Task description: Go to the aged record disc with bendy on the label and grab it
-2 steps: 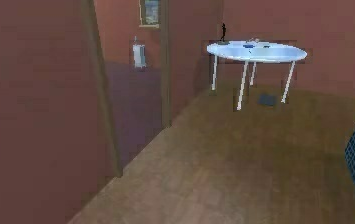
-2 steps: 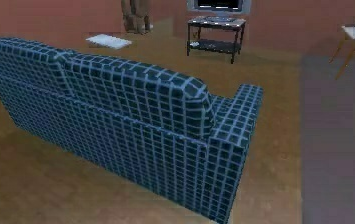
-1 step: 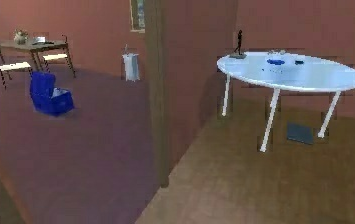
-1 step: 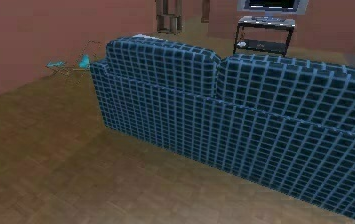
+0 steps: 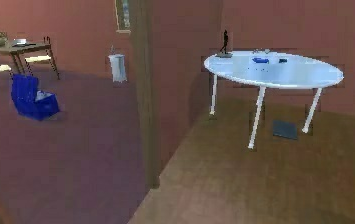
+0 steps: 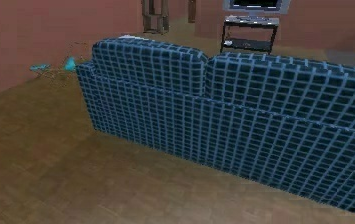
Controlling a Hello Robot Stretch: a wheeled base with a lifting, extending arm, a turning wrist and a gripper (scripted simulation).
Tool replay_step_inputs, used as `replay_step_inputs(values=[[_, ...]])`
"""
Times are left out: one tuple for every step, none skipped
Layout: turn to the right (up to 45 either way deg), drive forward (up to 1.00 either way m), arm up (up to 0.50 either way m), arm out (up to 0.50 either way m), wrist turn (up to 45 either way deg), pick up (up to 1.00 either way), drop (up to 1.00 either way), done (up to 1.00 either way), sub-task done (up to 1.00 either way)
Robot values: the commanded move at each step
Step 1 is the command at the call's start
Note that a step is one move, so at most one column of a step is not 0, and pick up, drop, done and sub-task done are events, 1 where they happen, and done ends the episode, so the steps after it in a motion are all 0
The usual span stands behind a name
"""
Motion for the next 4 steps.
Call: replay_step_inputs(values=[[0.0, 0.80, 0.00, 0.00, 0.0, 0.00, 0.00, 0.00, 0.00], [-45.0, 0.00, 0.00, 0.00, 0.0, 0.00, 0.00, 0.00, 0.00], [-9.0, 0.00, 0.00, 0.00, 0.0, 0.00, 0.00, 0.00, 0.00], [0.0, 1.00, 0.00, 0.00, 0.0, 0.00, 0.00, 0.00, 0.00]])
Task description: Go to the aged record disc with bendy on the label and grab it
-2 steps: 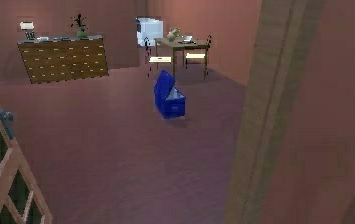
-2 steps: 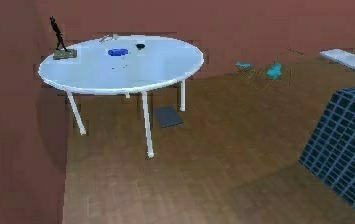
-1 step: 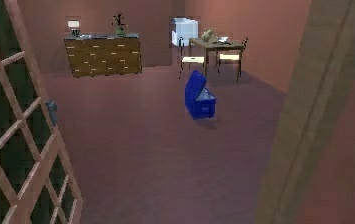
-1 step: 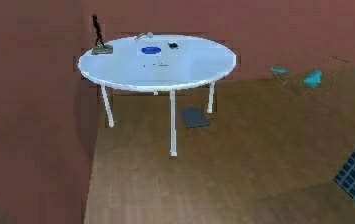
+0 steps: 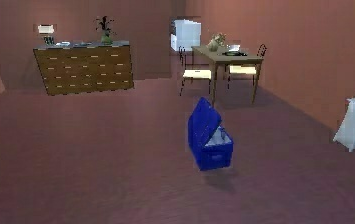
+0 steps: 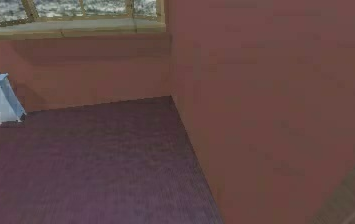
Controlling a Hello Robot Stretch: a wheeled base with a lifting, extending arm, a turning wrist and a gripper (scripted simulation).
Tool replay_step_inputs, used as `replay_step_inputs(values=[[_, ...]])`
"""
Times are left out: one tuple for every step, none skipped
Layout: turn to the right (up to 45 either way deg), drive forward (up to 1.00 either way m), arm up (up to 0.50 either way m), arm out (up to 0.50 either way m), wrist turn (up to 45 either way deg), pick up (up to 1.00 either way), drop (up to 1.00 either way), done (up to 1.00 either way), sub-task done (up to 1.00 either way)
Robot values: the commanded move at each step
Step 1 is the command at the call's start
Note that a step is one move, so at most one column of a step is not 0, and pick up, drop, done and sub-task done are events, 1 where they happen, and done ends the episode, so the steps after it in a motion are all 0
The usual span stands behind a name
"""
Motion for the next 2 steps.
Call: replay_step_inputs(values=[[-3.0, 0.00, 0.00, 0.00, 0.0, 0.00, 0.00, 0.00, 0.00], [0.0, 1.00, 0.00, 0.00, 0.0, 0.00, 0.00, 0.00, 0.00]])
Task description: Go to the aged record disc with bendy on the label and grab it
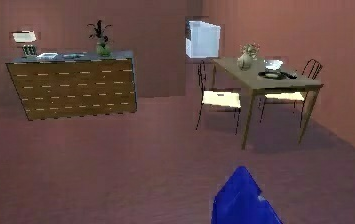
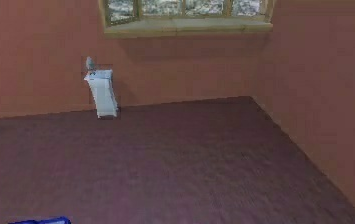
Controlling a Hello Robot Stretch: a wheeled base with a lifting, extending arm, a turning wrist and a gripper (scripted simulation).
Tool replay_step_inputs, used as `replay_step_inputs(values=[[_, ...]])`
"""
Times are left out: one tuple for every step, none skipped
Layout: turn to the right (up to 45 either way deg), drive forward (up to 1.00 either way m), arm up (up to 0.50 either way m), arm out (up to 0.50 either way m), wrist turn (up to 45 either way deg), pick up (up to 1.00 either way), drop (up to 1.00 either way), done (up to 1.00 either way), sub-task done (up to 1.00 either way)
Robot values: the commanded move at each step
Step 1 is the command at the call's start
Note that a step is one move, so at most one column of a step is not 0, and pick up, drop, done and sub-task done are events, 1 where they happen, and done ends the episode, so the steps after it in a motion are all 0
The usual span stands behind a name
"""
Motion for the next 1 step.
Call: replay_step_inputs(values=[[0.0, 1.00, 0.00, 0.00, 0.0, 0.00, 0.00, 0.00, 0.00]])
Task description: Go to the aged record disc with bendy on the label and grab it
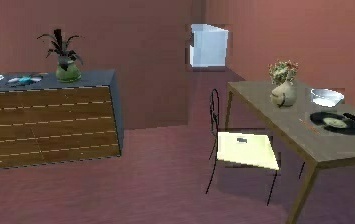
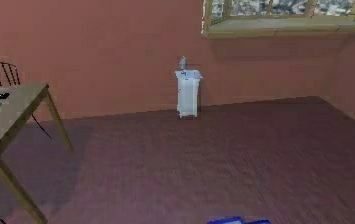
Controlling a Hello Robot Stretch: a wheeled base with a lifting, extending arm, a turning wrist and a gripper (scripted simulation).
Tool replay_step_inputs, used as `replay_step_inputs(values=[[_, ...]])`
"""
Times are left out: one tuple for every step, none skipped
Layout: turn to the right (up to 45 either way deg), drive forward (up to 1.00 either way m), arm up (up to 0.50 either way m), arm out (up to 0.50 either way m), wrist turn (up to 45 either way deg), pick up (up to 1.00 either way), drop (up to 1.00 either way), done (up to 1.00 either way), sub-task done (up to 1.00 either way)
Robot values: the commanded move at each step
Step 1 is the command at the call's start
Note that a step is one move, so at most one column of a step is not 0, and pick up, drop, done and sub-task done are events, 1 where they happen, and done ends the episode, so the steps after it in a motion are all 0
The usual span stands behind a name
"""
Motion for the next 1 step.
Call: replay_step_inputs(values=[[0.0, 0.10, 0.00, 0.00, 0.0, 0.00, 0.00, 0.00, 0.00]])
